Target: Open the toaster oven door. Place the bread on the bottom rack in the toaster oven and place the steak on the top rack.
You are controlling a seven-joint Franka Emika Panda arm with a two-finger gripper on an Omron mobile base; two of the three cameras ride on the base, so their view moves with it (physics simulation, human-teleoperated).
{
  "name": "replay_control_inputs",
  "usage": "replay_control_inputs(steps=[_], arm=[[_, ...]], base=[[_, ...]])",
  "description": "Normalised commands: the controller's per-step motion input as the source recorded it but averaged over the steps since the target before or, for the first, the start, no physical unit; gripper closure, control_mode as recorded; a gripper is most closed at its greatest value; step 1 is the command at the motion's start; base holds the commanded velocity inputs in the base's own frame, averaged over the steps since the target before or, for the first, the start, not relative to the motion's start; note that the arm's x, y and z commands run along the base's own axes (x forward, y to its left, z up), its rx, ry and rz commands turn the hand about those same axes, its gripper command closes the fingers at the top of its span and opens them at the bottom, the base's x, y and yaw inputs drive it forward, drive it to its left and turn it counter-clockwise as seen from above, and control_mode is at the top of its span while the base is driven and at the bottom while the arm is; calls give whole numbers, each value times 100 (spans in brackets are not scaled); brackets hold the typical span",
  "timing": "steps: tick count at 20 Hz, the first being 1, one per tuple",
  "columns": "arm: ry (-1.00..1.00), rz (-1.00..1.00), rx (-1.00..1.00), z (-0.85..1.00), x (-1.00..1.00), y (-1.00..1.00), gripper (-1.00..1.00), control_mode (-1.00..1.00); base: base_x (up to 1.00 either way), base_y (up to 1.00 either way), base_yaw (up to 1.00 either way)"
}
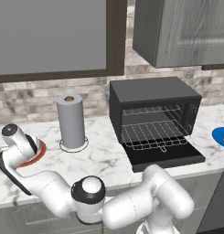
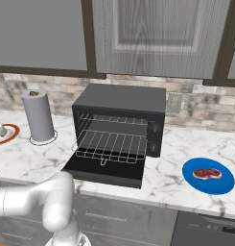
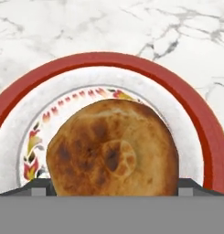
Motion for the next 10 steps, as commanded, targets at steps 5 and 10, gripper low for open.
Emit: replay_control_inputs(steps=[5, 10], arm=[[0, -7, 15, 88, -60, -29, 100, -100], [0, -4, 8, 42, -86, -69, 100, -100]], base=[[0, 0, 0], [0, 0, 0]])
